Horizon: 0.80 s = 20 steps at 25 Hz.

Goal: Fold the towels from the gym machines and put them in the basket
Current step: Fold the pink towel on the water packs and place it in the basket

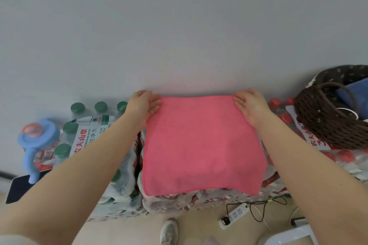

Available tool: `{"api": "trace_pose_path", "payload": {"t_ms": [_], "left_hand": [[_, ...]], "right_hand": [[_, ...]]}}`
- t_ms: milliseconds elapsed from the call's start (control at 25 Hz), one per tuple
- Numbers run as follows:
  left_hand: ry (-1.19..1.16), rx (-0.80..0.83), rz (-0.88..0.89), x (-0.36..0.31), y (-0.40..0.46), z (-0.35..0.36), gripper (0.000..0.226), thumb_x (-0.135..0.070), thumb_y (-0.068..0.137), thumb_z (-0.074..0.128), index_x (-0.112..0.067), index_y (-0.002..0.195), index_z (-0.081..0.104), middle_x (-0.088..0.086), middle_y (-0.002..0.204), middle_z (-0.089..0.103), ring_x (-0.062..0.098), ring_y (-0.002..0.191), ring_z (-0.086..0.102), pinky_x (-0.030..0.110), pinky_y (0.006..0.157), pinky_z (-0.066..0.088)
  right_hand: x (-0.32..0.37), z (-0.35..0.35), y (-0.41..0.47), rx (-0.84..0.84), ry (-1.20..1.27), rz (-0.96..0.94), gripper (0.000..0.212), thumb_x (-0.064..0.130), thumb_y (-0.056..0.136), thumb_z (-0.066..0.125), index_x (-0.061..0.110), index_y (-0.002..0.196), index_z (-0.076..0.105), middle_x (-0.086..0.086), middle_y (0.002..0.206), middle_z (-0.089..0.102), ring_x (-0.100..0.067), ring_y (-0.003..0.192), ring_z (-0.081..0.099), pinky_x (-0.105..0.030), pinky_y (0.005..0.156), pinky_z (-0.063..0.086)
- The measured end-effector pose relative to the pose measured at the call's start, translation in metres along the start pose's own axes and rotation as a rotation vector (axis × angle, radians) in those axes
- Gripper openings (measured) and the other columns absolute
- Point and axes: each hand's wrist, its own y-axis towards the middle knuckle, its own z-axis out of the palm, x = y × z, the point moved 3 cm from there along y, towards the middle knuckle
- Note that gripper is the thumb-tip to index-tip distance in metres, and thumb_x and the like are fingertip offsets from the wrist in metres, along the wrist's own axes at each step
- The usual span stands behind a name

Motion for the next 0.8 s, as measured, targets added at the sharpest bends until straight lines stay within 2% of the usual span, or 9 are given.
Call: {"api": "trace_pose_path", "payload": {"t_ms": [80, 120, 200, 280, 400, 560, 600, 680, 800], "left_hand": [[0.096, -0.034, 0.078, 0.004, -0.008, -0.008, 0.050, -0.010, 0.094, 0.041, -0.009, 0.141, 0.023, 0.009, 0.103, 0.057, 0.013, 0.076, 0.056, 0.022, 0.070, 0.047], [0.182, -0.071, 0.120, 0.006, -0.015, -0.013, 0.053, -0.009, 0.093, 0.043, -0.009, 0.142, 0.024, 0.006, 0.098, 0.056, 0.013, 0.076, 0.054, 0.023, 0.069, 0.047], [0.355, -0.145, 0.202, 0.013, -0.035, -0.026, 0.046, -0.010, 0.090, 0.046, -0.008, 0.136, 0.037, 0.005, 0.101, 0.055, 0.016, 0.083, 0.053, 0.029, 0.079, 0.048], [0.450, -0.182, 0.250, 0.027, -0.060, -0.040, 0.032, -0.010, 0.089, 0.047, -0.005, 0.120, 0.053, 0.006, 0.099, 0.059, 0.018, 0.087, 0.054, 0.035, 0.086, 0.047], [0.479, -0.183, 0.248, 0.050, -0.103, -0.050, 0.022, -0.008, 0.089, 0.047, -0.007, 0.107, 0.059, 0.003, 0.086, 0.060, 0.019, 0.079, 0.054, 0.036, 0.079, 0.047], [0.511, -0.245, 0.231, 0.096, -0.149, -0.058, 0.033, -0.004, 0.089, 0.044, -0.007, 0.120, 0.052, 0.007, 0.116, 0.057, 0.022, 0.104, 0.053, 0.035, 0.091, 0.044], [0.494, -0.270, 0.196, 0.108, -0.155, -0.061, 0.034, -0.007, 0.090, 0.045, -0.006, 0.124, 0.050, 0.008, 0.120, 0.056, 0.024, 0.109, 0.052, 0.036, 0.094, 0.042], [0.404, -0.299, 0.087, 0.126, -0.162, -0.067, 0.035, -0.016, 0.093, 0.047, -0.002, 0.125, 0.048, 0.009, 0.113, 0.059, 0.025, 0.107, 0.053, 0.034, 0.090, 0.042], [0.311, -0.209, -0.045, 0.143, -0.169, -0.066, 0.035, -0.026, 0.095, 0.046, -0.004, 0.122, 0.050, 0.007, 0.110, 0.058, 0.019, 0.098, 0.054, 0.034, 0.082, 0.039]], "right_hand": [[-0.007, -0.008, -0.011, 0.033, -0.146, -0.081, 0.046, 0.003, 0.095, 0.041, 0.015, 0.138, 0.030, -0.007, 0.112, 0.051, -0.018, 0.105, 0.051, -0.031, 0.102, 0.037], [-0.009, -0.015, -0.019, 0.014, -0.256, -0.154, 0.043, 0.004, 0.093, 0.044, 0.013, 0.135, 0.038, -0.006, 0.111, 0.052, -0.017, 0.104, 0.052, -0.029, 0.098, 0.040], [-0.015, -0.035, -0.039, -0.030, -0.473, -0.285, 0.023, 0.003, 0.090, 0.049, 0.014, 0.107, 0.059, -0.005, 0.098, 0.059, -0.014, 0.088, 0.056, -0.026, 0.084, 0.045], [-0.026, -0.055, -0.063, -0.038, -0.577, -0.299, 0.023, 0.002, 0.090, 0.046, 0.019, 0.082, 0.059, -0.004, 0.083, 0.060, -0.012, 0.070, 0.053, -0.026, 0.069, 0.045], [-0.038, -0.083, -0.098, -0.063, -0.728, -0.306, 0.015, 0.011, 0.091, 0.046, 0.015, 0.083, 0.058, -0.001, 0.071, 0.055, -0.014, 0.061, 0.047, -0.028, 0.060, 0.041], [-0.070, -0.116, -0.138, -0.117, -0.877, -0.225, 0.024, 0.014, 0.091, 0.046, 0.010, 0.067, 0.049, -0.002, 0.061, 0.046, -0.016, 0.056, 0.040, -0.030, 0.053, 0.034], [-0.082, -0.121, -0.145, -0.084, -0.861, -0.154, 0.024, 0.018, 0.092, 0.047, 0.009, 0.071, 0.052, -0.003, 0.064, 0.048, -0.018, 0.060, 0.044, -0.032, 0.058, 0.038], [-0.102, -0.123, -0.155, 0.016, -0.675, 0.002, 0.021, 0.022, 0.094, 0.047, 0.006, 0.100, 0.059, -0.004, 0.090, 0.057, -0.021, 0.087, 0.053, -0.041, 0.084, 0.045], [-0.112, -0.122, -0.160, 0.114, -0.349, 0.119, 0.038, 0.018, 0.094, 0.049, 0.010, 0.131, 0.046, -0.002, 0.122, 0.054, -0.020, 0.118, 0.047, -0.040, 0.106, 0.035]]}}
